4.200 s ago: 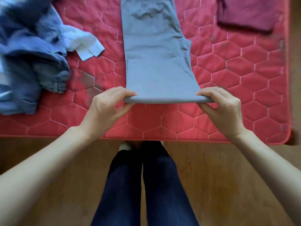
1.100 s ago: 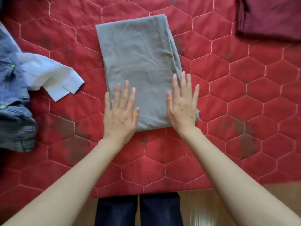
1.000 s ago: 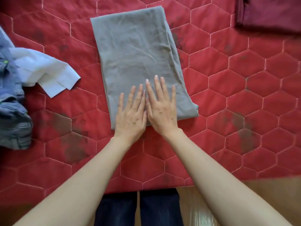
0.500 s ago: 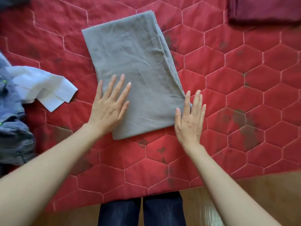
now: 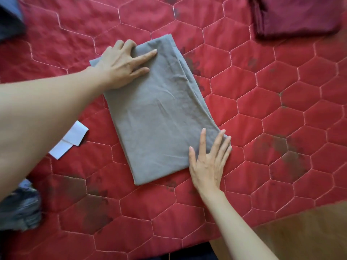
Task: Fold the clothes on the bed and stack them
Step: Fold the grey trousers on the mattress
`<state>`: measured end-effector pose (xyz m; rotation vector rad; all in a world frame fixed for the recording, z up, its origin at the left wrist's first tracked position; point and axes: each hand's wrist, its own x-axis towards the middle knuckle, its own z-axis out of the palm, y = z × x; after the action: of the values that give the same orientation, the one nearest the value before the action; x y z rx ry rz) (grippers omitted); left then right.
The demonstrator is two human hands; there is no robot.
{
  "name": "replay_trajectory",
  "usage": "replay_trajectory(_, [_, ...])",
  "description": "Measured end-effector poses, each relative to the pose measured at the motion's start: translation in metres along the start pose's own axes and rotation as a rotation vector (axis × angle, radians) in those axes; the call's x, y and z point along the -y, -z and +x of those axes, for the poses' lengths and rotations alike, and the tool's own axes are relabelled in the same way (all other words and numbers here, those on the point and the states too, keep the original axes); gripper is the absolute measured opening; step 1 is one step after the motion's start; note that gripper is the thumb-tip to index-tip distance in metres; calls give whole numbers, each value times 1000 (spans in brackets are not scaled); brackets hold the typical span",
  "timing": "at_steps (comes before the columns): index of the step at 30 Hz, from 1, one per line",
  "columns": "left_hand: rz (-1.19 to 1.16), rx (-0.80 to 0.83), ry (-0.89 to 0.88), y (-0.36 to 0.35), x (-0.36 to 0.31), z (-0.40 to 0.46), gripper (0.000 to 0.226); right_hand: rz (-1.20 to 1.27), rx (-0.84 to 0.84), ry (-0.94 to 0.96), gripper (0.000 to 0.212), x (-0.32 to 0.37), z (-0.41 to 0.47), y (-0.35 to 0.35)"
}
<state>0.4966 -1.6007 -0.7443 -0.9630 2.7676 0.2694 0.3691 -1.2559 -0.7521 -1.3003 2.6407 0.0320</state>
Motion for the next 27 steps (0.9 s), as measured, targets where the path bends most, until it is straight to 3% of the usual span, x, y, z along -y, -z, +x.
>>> replay_trajectory(6, [-154,-32,176,-6,-1,-27,53,336,92,-244,64,22,-25,2])
replay_trajectory(9, [-240,-41,329,-18,-16,-66,54,367,136,-145,63,33,-34,4])
replay_trajectory(13, [-381,-67,601,-41,-52,-144,58,234,163,-74,61,21,-19,7])
replay_trajectory(18, [-541,-96,811,-61,-118,-230,67,46,141,145,57,-18,23,16])
replay_trajectory(21, [-605,-43,868,-65,-159,-259,74,-91,125,218,58,-27,35,24])
replay_trajectory(24, [-442,0,890,-66,-185,-269,74,-106,88,273,58,-13,29,32])
replay_trajectory(27, [-277,-84,653,-64,-203,-259,72,-30,97,436,55,20,3,29])
